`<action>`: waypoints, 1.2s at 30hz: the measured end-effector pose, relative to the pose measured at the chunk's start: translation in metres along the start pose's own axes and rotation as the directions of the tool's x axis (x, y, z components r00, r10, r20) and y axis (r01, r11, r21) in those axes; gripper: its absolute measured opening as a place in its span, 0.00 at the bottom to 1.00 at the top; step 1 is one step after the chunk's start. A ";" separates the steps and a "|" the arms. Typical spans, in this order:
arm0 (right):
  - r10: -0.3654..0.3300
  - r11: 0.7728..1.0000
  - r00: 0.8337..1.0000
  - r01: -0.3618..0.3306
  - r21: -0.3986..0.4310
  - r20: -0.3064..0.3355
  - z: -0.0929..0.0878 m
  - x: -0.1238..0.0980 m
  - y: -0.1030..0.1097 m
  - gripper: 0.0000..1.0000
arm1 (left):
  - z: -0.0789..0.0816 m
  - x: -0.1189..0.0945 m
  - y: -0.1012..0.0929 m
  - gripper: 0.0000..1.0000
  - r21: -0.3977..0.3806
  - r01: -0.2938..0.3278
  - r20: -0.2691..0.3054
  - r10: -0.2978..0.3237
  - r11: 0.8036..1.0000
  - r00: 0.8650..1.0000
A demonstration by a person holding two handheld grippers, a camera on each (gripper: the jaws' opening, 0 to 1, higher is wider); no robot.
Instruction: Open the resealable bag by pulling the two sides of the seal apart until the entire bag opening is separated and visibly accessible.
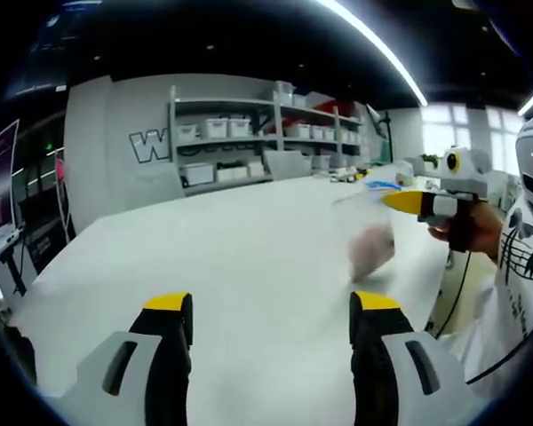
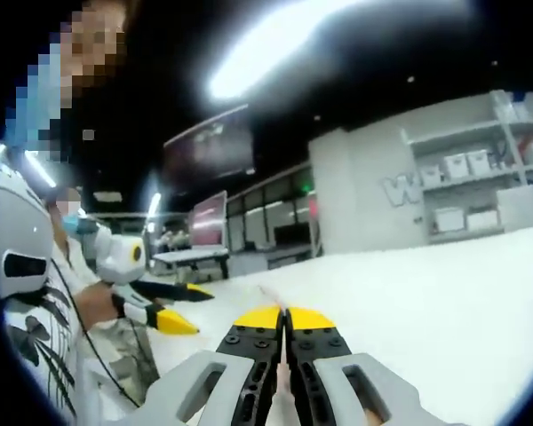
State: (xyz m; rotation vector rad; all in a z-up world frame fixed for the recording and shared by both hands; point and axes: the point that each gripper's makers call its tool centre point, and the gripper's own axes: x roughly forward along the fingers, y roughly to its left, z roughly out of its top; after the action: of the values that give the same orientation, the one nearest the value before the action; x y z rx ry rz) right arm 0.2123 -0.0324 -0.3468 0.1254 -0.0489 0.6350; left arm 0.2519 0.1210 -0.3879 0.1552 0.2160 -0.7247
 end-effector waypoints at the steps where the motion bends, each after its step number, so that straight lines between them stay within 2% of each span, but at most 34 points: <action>1: 0.018 1.000 1.000 -0.018 -0.020 -0.014 -0.002 0.001 0.005 0.00 | -0.001 -0.001 0.001 0.70 -0.001 -0.001 0.000 0.001 1.000 1.000; 7: 0.116 0.987 0.988 -0.126 -0.096 -0.105 -0.021 0.009 0.033 0.00 | -0.002 -0.008 0.004 0.69 0.001 -0.011 0.009 0.011 1.000 1.000; 11: 0.184 0.967 0.963 -0.213 -0.141 -0.196 -0.041 0.015 0.053 0.00 | -0.004 -0.017 0.009 0.68 0.006 -0.027 0.009 0.027 1.000 1.000; 14: 0.219 0.946 0.946 -0.265 -0.186 -0.239 -0.051 0.019 0.067 0.00 | -0.010 -0.024 0.015 0.67 0.002 -0.048 -0.001 0.048 0.999 0.999; 16: 0.217 0.919 0.937 -0.291 -0.266 -0.275 -0.059 0.023 0.073 0.00 | -0.013 -0.027 0.019 0.67 -0.002 -0.059 -0.005 0.058 0.998 0.998; 18: 0.234 0.896 0.924 -0.326 -0.302 -0.303 -0.065 0.026 0.081 0.00 | -0.014 -0.030 0.021 0.67 -0.006 -0.067 -0.006 0.067 0.998 0.998; 22: 0.272 0.894 0.904 -0.365 -0.261 -0.331 -0.074 0.029 0.089 0.00 | -0.015 -0.034 0.024 0.67 -0.010 -0.077 -0.005 0.077 0.997 0.997; 25: 0.271 0.887 0.899 -0.372 -0.274 -0.343 -0.079 0.028 0.090 0.00 | -0.016 -0.035 0.025 0.67 -0.013 -0.082 -0.004 0.081 0.997 0.997; 29: 0.281 0.883 0.893 -0.384 -0.269 -0.352 -0.080 0.028 0.092 0.06 | -0.018 -0.035 0.027 0.67 -0.017 -0.081 -0.006 0.081 0.997 0.997; 36: 0.265 0.860 0.896 -0.386 -0.333 -0.355 -0.078 0.033 0.092 0.09 | -0.017 -0.034 0.026 0.67 -0.016 -0.075 0.000 0.075 0.997 0.997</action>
State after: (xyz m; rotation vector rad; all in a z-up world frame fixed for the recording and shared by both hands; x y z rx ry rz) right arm 0.1849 0.0706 -0.4123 -0.3847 0.0964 0.9710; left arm 0.2422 0.1655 -0.3940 0.1467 0.2141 -0.6484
